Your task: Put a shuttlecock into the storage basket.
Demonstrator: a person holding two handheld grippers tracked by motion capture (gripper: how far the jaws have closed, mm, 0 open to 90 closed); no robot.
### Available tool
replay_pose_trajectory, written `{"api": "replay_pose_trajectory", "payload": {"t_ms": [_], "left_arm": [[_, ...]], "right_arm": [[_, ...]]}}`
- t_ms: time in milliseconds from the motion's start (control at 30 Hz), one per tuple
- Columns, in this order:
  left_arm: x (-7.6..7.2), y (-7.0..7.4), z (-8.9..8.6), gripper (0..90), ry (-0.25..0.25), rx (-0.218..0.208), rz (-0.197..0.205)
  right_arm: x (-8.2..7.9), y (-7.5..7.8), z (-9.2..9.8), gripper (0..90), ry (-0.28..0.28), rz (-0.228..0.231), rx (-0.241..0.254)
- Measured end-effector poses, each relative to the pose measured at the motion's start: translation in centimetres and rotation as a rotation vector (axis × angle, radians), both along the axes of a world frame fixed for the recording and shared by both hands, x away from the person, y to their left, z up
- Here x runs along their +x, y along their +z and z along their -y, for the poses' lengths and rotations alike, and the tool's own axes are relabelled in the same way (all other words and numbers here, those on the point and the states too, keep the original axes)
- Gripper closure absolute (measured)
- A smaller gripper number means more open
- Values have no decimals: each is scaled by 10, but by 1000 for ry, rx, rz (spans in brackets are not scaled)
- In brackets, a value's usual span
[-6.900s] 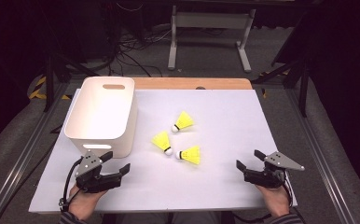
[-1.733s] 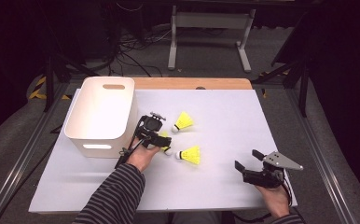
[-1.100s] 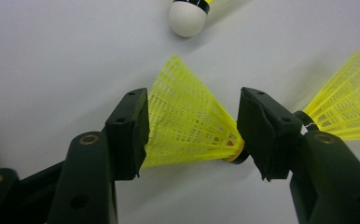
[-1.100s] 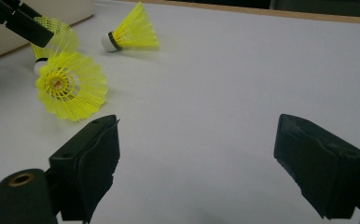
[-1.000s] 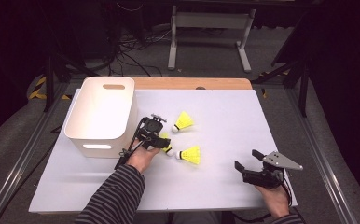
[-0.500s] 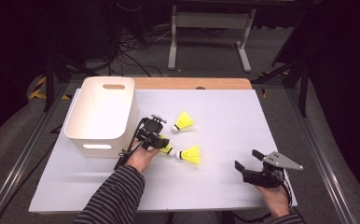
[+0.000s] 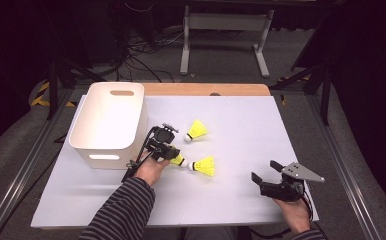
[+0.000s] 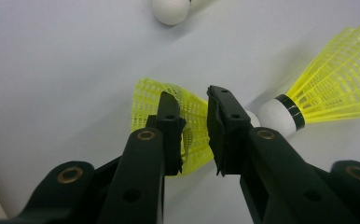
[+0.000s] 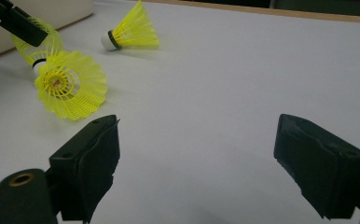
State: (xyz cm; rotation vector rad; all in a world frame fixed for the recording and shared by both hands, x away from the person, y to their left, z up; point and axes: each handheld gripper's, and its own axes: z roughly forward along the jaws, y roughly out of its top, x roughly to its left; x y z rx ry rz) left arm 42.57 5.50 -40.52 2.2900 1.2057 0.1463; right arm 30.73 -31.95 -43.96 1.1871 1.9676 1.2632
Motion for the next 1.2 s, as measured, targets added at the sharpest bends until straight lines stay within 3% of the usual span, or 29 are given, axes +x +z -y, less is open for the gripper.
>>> {"api": "replay_pose_trajectory", "payload": {"t_ms": [333,733,1200], "left_arm": [[-2,4,-1,850,-23,-16,1],[-5,8,1,886,-51,-28,-6],[-9,18,6,895,-89,-19,18]], "right_arm": [[0,0,0,145,0,1,1],[0,0,0,145,-1,1,1],[0,0,0,145,-3,0,1]]}}
